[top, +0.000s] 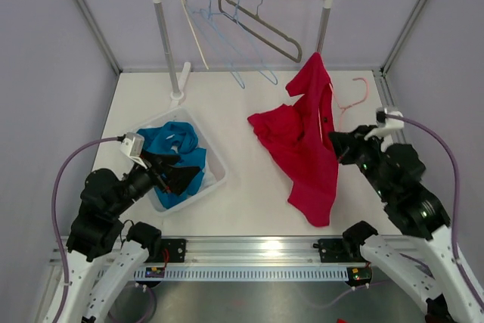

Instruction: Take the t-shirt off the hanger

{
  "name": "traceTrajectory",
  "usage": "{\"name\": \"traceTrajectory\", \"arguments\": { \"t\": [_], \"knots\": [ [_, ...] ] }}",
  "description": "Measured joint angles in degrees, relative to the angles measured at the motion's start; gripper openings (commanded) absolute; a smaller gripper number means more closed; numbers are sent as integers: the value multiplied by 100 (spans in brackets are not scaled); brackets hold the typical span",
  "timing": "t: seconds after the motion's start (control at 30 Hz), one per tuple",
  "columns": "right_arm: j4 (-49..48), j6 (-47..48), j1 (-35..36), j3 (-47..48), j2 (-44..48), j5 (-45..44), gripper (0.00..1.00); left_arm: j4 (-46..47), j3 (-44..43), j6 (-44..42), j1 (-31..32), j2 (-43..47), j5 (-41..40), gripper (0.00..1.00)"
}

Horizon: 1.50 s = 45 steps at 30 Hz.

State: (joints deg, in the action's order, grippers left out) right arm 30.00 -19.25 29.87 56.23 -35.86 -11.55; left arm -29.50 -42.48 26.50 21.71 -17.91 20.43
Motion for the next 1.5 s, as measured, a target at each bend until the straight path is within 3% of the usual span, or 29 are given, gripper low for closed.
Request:
{"name": "traceTrajectory", "arguments": {
  "t": [0.17,0.3,0.37,0.4,0.5,0.6,0.7,0.8,1.1,1.43,1.47,1.5],
  "knots": [
    [470,-380,46,411,1143,903,0,664,-254,592,0,-503,603,99],
    [640,-444,50,1200,1088,1635,0,1073,-511,1045,52,-1036,1075,99],
    [570,-461,52,1626,870,1996,0,1357,-717,1237,400,-1368,1209,99],
    [439,-498,52,1775,723,2188,0,1443,-807,1270,758,-1491,1060,99],
    [-168,-627,57,1980,181,2673,0,1652,-1043,1147,2610,-1843,409,99],
    [-581,-730,59,2044,-435,2887,0,1762,-1281,841,4428,-2330,-728,99],
    [-807,-831,85,2048,-894,2946,0,1952,-1613,492,5560,-3178,-1823,99],
    [-935,-929,210,2048,-1217,2909,0,2162,-1759,219,6078,-3875,-2579,99],
    [-1198,-638,1670,2330,-1657,2031,0,2691,-2057,-181,6432,-5366,-3692,99],
    [-1211,-35,2632,2361,-1980,693,0,2966,-2245,-452,6601,-5460,-4382,98],
    [-1211,9,2712,2361,-2006,590,0,2988,-2282,-492,6629,-5482,-4487,97],
    [-1209,50,2798,2358,-2024,474,0,3016,-2306,-518,6655,-5504,-4566,70]
  ]
}}
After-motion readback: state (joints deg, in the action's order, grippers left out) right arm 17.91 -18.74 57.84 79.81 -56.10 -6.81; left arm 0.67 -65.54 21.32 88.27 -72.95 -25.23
